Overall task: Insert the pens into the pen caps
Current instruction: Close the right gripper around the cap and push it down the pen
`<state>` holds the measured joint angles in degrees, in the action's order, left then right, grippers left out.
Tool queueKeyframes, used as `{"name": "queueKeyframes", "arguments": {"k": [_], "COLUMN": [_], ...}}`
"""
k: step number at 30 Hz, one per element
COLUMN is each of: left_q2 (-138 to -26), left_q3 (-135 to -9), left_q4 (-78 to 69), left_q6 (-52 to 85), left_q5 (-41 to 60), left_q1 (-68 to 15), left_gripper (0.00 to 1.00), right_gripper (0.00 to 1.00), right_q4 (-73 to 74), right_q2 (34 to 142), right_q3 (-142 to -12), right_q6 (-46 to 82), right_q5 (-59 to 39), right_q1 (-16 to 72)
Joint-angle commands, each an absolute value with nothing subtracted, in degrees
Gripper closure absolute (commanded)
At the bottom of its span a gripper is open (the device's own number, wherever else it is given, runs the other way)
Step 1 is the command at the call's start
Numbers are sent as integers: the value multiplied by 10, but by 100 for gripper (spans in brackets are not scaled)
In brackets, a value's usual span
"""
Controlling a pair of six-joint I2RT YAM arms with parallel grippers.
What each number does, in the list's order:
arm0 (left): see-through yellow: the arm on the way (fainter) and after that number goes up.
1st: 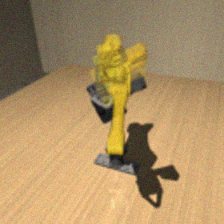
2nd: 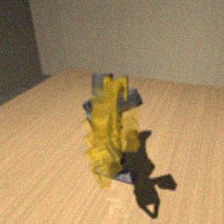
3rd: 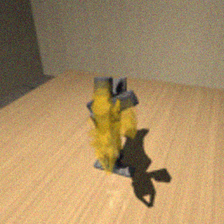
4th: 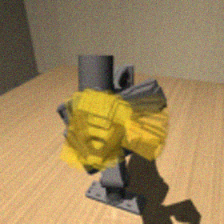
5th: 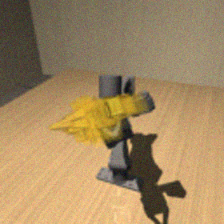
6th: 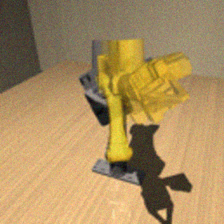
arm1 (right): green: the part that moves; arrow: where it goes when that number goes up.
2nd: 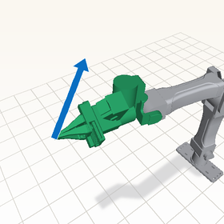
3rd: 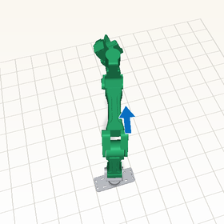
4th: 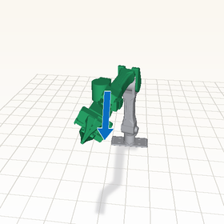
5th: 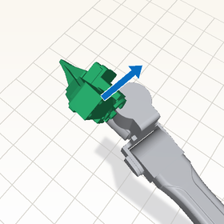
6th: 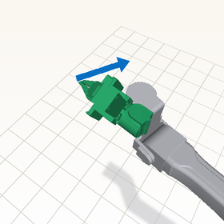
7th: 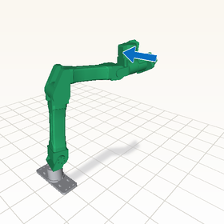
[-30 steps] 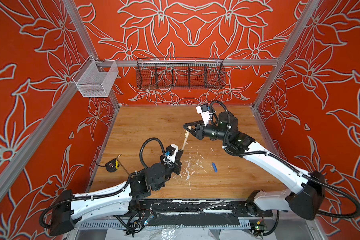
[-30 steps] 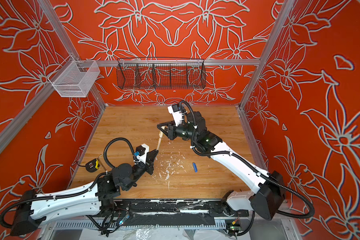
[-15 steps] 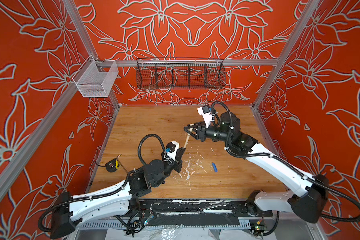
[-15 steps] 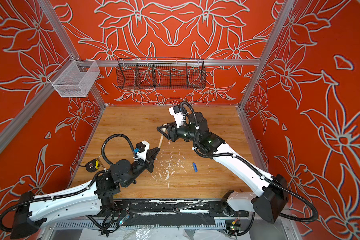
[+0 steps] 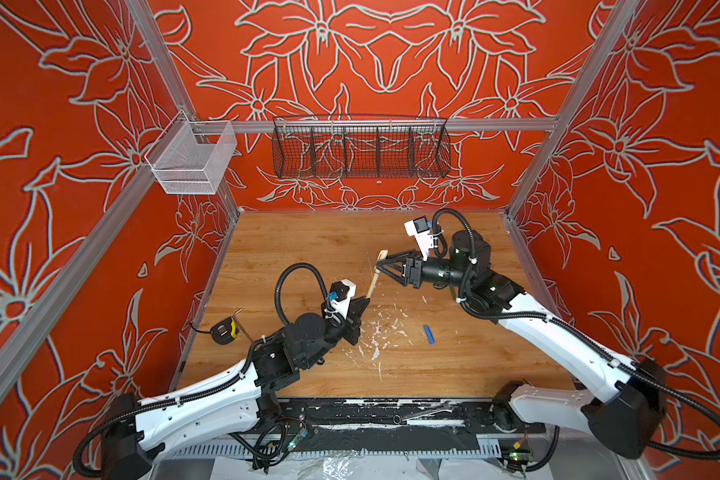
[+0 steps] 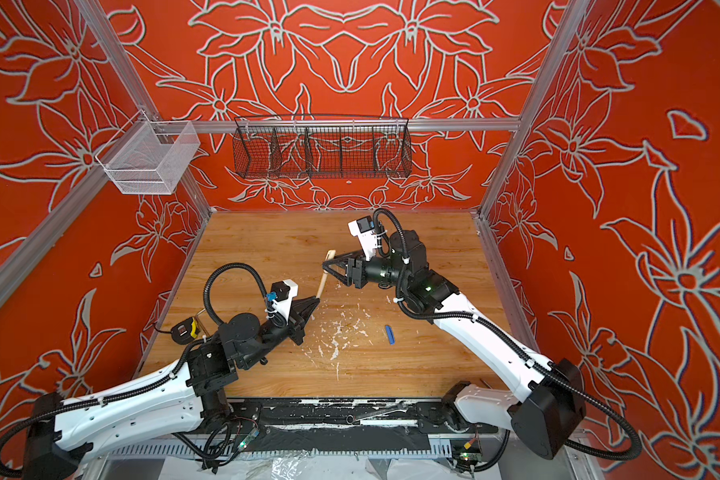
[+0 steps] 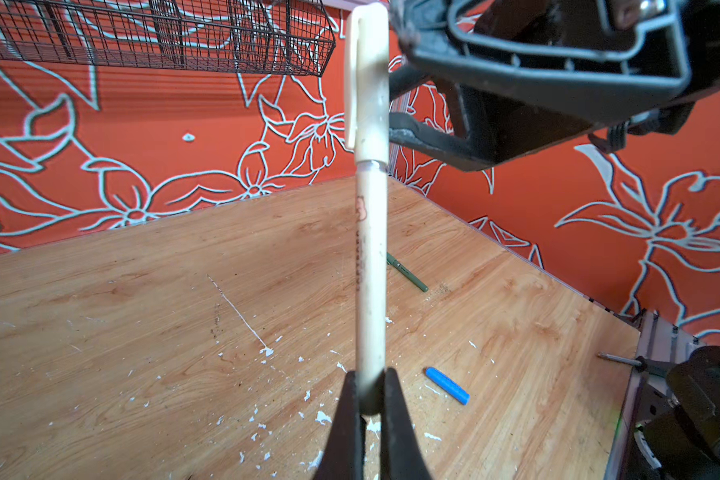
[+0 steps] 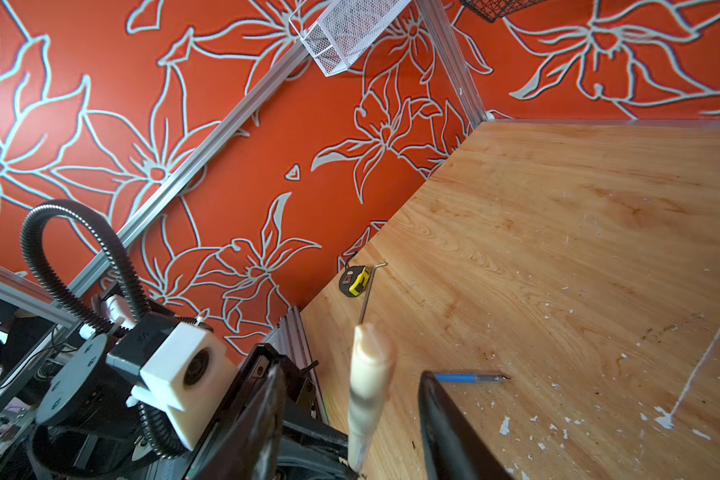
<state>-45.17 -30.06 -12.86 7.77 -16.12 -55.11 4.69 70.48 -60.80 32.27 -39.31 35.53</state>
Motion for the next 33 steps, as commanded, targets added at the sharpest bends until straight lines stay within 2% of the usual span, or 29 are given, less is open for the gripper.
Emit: {"name": "queueKeyframes", "arguments": {"k": [1,28,33], "left_q2": [-453,-470,-469], "left_q3": [-312,-323,-323], "left_q4": [-130,-141,-142], "left_q6": [85,95,95], "left_q5": [-143,-142,-138], "left_q1": [-547,-541,-540], "left_gripper": [100,100,100], "right_gripper": [47,62,73], "right_q4": [81,41,32], "right_q2": [723,756,760], "right_q3": [-608,-626,-628], "right_q6": [340,303,294], "right_q5": [-427,-399,-387], "right_q1": [361,386,390]}}
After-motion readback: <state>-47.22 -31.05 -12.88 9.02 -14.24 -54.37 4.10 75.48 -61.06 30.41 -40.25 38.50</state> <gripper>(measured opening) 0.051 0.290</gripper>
